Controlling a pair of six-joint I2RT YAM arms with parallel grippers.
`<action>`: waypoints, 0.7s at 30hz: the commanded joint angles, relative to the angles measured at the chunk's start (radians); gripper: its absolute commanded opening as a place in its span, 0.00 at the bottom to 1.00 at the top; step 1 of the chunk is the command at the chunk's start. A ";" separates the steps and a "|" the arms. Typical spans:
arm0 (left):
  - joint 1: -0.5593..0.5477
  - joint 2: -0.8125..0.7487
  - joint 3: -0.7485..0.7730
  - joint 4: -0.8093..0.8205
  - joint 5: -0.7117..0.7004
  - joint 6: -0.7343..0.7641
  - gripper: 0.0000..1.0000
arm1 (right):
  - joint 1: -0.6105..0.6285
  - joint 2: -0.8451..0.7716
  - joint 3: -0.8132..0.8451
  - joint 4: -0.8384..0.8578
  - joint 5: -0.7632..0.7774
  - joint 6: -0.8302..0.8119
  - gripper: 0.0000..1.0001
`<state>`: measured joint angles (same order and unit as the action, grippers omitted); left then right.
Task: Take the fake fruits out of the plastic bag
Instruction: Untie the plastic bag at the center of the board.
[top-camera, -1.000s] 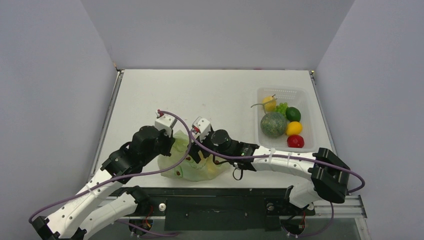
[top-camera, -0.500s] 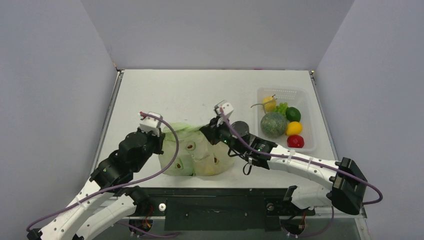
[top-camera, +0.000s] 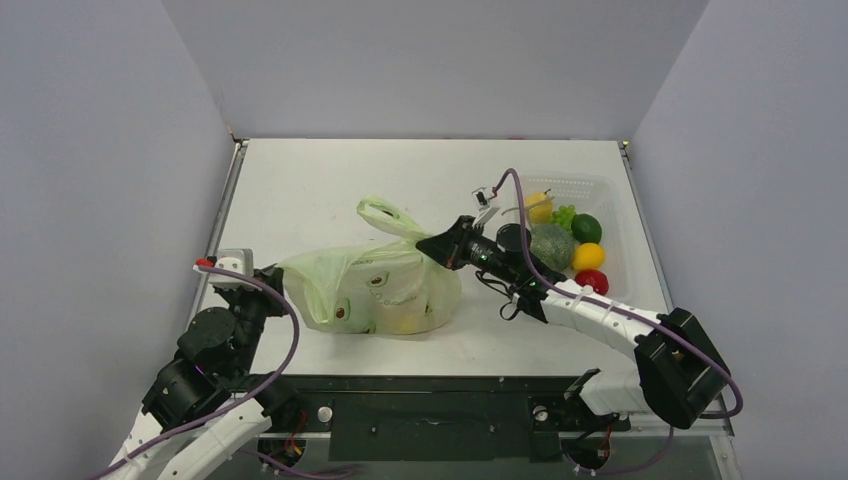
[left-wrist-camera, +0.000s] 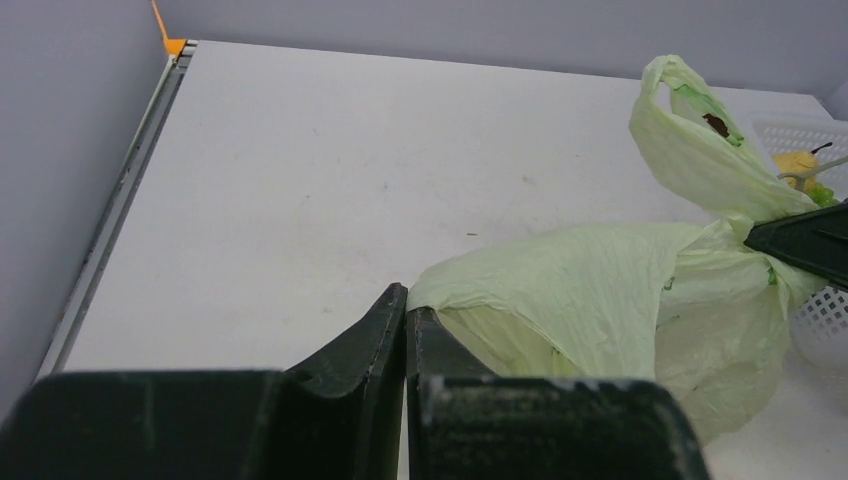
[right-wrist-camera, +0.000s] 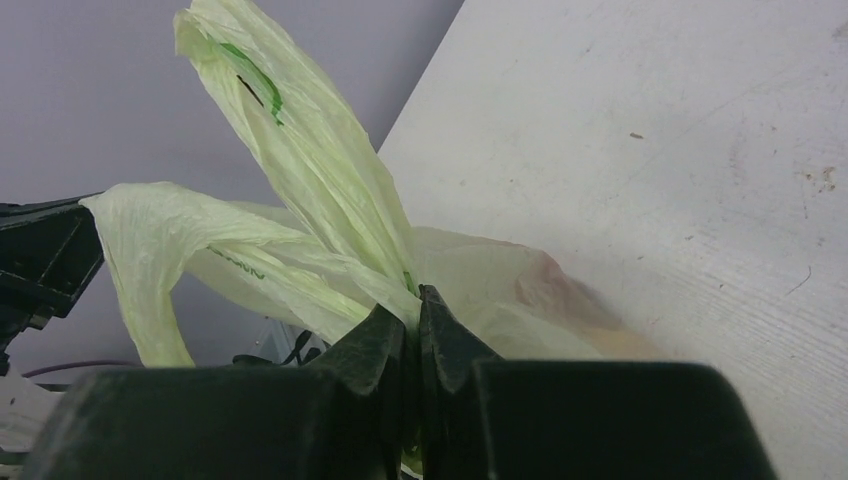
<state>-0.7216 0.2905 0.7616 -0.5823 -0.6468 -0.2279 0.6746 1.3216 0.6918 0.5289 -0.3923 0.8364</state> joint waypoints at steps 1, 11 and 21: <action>0.014 0.026 0.011 0.038 -0.080 0.015 0.00 | -0.023 0.024 0.047 0.035 -0.012 0.024 0.00; 0.015 0.044 0.003 0.058 -0.015 0.031 0.00 | 0.049 0.073 0.391 -0.525 0.125 -0.352 0.46; 0.017 0.078 0.005 0.059 0.007 0.033 0.00 | 0.260 0.194 0.711 -0.855 0.598 -0.613 0.78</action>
<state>-0.7105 0.3500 0.7616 -0.5785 -0.6579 -0.2050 0.9039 1.4460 1.2991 -0.1665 -0.0536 0.3546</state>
